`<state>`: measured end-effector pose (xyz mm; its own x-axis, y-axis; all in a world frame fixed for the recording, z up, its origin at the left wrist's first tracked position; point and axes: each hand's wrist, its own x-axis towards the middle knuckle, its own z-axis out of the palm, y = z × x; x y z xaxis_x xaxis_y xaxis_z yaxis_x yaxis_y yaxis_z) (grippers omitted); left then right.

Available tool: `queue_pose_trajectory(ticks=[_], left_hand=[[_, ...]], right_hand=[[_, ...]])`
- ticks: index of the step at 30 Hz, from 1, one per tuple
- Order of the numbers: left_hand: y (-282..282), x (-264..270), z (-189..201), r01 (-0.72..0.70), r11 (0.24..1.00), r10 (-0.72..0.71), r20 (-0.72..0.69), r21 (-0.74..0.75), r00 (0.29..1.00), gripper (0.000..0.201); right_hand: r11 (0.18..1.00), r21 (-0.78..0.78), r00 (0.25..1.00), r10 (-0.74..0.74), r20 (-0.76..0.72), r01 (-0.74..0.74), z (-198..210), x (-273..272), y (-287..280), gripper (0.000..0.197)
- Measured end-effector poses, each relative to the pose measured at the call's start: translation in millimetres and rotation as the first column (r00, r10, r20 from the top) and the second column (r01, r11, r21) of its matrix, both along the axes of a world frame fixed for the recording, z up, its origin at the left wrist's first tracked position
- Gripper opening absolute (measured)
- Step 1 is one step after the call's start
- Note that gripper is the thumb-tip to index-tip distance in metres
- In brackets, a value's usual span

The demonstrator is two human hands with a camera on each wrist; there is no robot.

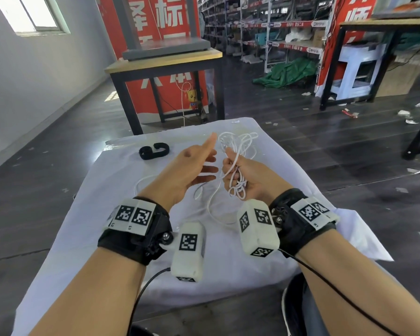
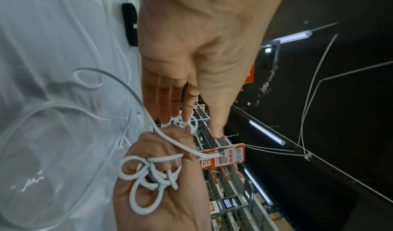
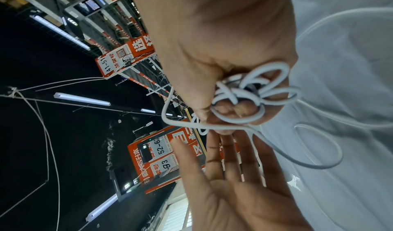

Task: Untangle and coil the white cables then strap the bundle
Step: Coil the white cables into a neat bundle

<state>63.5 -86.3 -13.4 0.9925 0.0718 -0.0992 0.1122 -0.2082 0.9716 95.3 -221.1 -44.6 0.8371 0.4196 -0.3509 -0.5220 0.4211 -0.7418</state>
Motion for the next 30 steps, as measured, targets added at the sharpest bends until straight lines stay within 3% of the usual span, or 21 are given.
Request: queue_pose_trajectory(ticks=[4, 9, 12, 14, 16, 18, 20, 22, 25, 28, 30], left_hand=[[-1.0, -4.2, -1.5, 0.07, 0.986, -0.087, 0.112, 0.149, 0.99, 0.022], [-0.1, -12.4, 8.2, 0.22, 0.908, -0.26, 0.068, 0.357, 0.963, 0.045], [-1.5, -16.5, 9.3, 0.324, 0.805, -0.414, 0.079, 0.497, 0.907, 0.034], [-1.0, -13.8, 6.3, 0.286, 0.745, -0.453, 0.141, 0.603, 0.88, 0.025], [0.0, -9.8, 2.7, 0.24, 0.738, -0.45, 0.196, 0.63, 0.871, 0.017], [0.1, -8.1, 2.1, 0.225, 0.806, -0.407, 0.236, 0.548, 0.883, 0.013], [-0.1, -8.5, 5.4, 0.181, 0.934, -0.276, 0.3, 0.309, 0.913, 0.018], [4.0, -7.2, 10.0, 0.039, 0.994, -0.072, 0.366, 0.097, 0.928, 0.017], [19.4, 0.6, 7.8, -0.24, 0.96, 0.154, 0.443, 0.144, 0.883, 0.019], [37.6, 7.9, -1.4, -0.406, 0.842, 0.196, 0.5, 0.355, 0.844, 0.024], [47.4, 9.7, -7.1, -0.43, 0.784, 0.196, 0.48, 0.447, 0.855, 0.027]], right_hand=[[0.997, -0.075, 0.998, 0.015, 0.063, -0.01, -3.7, -1.2, 1.6, 0.034], [0.995, -0.101, 0.995, -0.006, 0.103, 0.017, -3.7, -2.1, -0.1, 0.028], [0.997, -0.075, 0.995, -0.013, 0.095, 0.021, -4.4, -2.7, -1.2, 0.016], [0.993, -0.113, 0.996, -0.014, 0.089, 0.024, -5.6, -2.3, -1.2, 0.023], [0.98, -0.193, 0.991, -0.014, 0.131, 0.039, -6.6, -1.9, -0.8, 0.027], [0.976, -0.218, 0.989, 0.002, 0.151, 0.031, -5.7, -2.2, -1.6, 0.029], [0.975, -0.222, 0.986, 0.06, 0.154, -0.025, -4.5, -2.8, -1.4, 0.029], [0.97, -0.225, 0.985, 0.126, 0.12, -0.097, -3.6, -3.9, 0.1, 0.03], [0.964, -0.165, 0.974, 0.218, 0.057, -0.206, -2.9, -6.0, 2.8, 0.033], [0.96, -0.009, 0.96, 0.279, -0.008, -0.279, 1.7, -6.7, 3.0, 0.031], [0.952, 0.088, 0.955, 0.296, -0.018, -0.294, 5.9, -6.2, 1.7, 0.029]])
